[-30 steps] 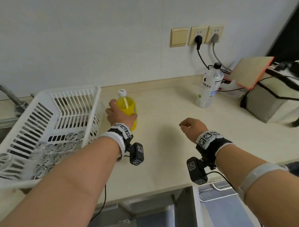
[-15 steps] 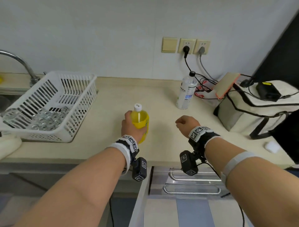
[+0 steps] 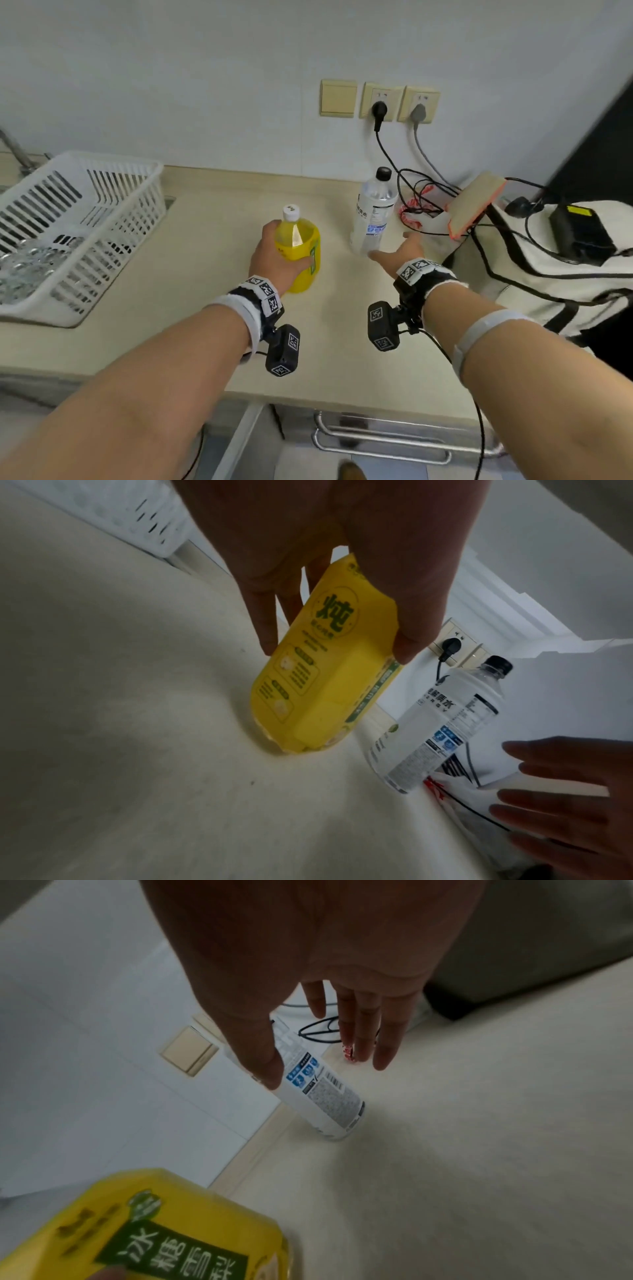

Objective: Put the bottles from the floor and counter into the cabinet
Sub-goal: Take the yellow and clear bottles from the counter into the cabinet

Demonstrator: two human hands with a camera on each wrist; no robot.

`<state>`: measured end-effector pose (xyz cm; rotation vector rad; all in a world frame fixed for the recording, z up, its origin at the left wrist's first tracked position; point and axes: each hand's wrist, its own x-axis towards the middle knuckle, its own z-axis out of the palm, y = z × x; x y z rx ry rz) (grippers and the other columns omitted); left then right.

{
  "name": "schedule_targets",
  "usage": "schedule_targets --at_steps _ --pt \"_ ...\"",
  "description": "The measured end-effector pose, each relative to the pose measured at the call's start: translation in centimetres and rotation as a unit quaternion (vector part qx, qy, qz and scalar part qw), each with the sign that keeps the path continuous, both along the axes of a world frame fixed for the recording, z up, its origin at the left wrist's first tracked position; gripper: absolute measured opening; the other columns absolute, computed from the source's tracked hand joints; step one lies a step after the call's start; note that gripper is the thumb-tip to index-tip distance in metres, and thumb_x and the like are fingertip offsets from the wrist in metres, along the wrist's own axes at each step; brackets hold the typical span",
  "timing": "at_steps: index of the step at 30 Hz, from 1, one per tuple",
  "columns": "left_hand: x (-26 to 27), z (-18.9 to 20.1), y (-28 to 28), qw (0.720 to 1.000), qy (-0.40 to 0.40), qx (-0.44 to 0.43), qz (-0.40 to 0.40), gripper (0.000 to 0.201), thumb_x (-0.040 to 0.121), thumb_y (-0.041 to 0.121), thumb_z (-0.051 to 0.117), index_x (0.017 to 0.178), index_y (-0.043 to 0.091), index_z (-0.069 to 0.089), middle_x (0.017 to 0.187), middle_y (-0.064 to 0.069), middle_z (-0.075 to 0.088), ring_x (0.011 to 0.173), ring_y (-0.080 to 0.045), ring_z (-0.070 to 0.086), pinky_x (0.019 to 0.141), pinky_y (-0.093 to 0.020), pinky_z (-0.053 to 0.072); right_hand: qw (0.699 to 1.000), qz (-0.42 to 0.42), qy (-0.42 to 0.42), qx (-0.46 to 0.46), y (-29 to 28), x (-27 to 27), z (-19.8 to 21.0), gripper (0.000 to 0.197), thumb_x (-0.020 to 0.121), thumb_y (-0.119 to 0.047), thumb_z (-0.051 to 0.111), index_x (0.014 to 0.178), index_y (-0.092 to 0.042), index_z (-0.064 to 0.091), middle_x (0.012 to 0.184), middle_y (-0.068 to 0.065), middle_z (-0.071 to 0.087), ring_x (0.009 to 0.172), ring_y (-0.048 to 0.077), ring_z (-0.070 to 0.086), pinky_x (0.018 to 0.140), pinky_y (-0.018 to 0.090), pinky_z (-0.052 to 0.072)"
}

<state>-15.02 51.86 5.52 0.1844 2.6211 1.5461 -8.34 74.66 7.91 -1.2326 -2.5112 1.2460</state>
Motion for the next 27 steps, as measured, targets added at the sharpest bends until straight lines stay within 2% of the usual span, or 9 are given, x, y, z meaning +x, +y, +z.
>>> schedule_targets --at_steps 3,7,9,13,18,22,24,27 --pt "-1.8 0.2 2.1 0.999 0.001 -0.024 0.039 0.089 0.064 0.044 0.085 0.138 0.044 0.035 0.128 0.006 0.060 0.114 -0.025 0.059 0.096 -0.040 0.049 0.999 0.005 0.029 -0.036 2.8 -4.0 -0.8 0.108 0.068 -0.036 0.086 0.150 -0.016 0.018 0.146 0.016 0.040 0.124 0.036 0.052 0.098 0.048 0.050" --pt "-3.6 0.2 3.2 0.996 0.000 -0.059 0.070 0.090 0.067 0.043 0.085 0.141 0.041 0.034 0.132 0.005 0.059 0.117 -0.025 0.058 0.091 -0.031 0.043 0.991 0.025 0.094 -0.095 5.4 -7.9 -1.8 0.116 0.061 -0.033 0.090 0.150 -0.018 0.018 0.145 0.012 0.045 0.128 0.032 0.051 0.103 0.041 0.043" --pt "-4.0 0.1 3.1 0.994 0.003 -0.070 0.082 0.089 0.069 0.041 0.085 0.142 0.039 0.035 0.134 0.004 0.058 0.119 -0.026 0.058 0.091 -0.031 0.043 0.986 0.061 0.108 -0.111 6.0 -8.9 -2.1 0.109 0.060 -0.031 0.091 0.146 -0.017 0.024 0.138 0.009 0.053 0.124 0.030 0.055 0.102 0.040 0.045" --pt "-4.0 0.0 2.2 0.991 0.007 -0.076 0.113 0.087 0.069 0.040 0.085 0.141 0.036 0.037 0.132 0.002 0.059 0.119 -0.027 0.058 0.089 -0.030 0.042 0.983 0.118 0.110 -0.088 5.4 -9.7 -2.0 0.093 0.063 -0.034 0.089 0.138 -0.017 0.035 0.128 0.004 0.059 0.115 0.026 0.059 0.093 0.034 0.048" --pt "-2.2 0.9 -0.6 0.987 0.013 -0.083 0.140 0.086 0.070 0.039 0.086 0.140 0.035 0.037 0.131 0.000 0.060 0.117 -0.028 0.059 0.091 -0.030 0.044 0.962 0.193 0.150 -0.118 0.3 -10.3 -0.1 0.094 0.057 -0.042 0.089 0.134 -0.020 0.039 0.127 0.000 0.061 0.113 0.023 0.061 0.099 0.040 0.050" --pt "0.3 2.4 -5.7 0.983 0.028 -0.068 0.167 0.085 0.070 0.038 0.086 0.140 0.034 0.038 0.129 0.001 0.061 0.116 -0.025 0.059 0.088 -0.027 0.042 0.945 0.266 0.157 -0.104 -6.4 -9.6 2.7 0.099 0.057 -0.048 0.087 0.136 -0.017 0.037 0.131 0.001 0.059 0.117 0.023 0.060 0.101 0.042 0.049" --pt "2.0 3.0 -9.4 0.982 0.037 -0.062 0.177 0.087 0.069 0.040 0.086 0.141 0.034 0.037 0.131 0.001 0.060 0.117 -0.024 0.059 0.092 -0.029 0.044 0.941 0.291 0.151 -0.089 -10.2 -8.3 3.6 0.097 0.061 -0.045 0.086 0.137 -0.014 0.034 0.132 0.003 0.057 0.118 0.025 0.058 0.100 0.041 0.048" --pt "5.1 3.7 -16.2 0.979 0.051 -0.049 0.190 0.093 0.067 0.044 0.086 0.144 0.033 0.035 0.137 0.000 0.058 0.123 -0.025 0.057 0.102 -0.038 0.047 0.937 0.303 0.155 -0.078 -16.3 -5.4 4.4 0.093 0.066 -0.039 0.087 0.136 -0.011 0.032 0.131 0.006 0.058 0.118 0.027 0.059 0.098 0.039 0.049"
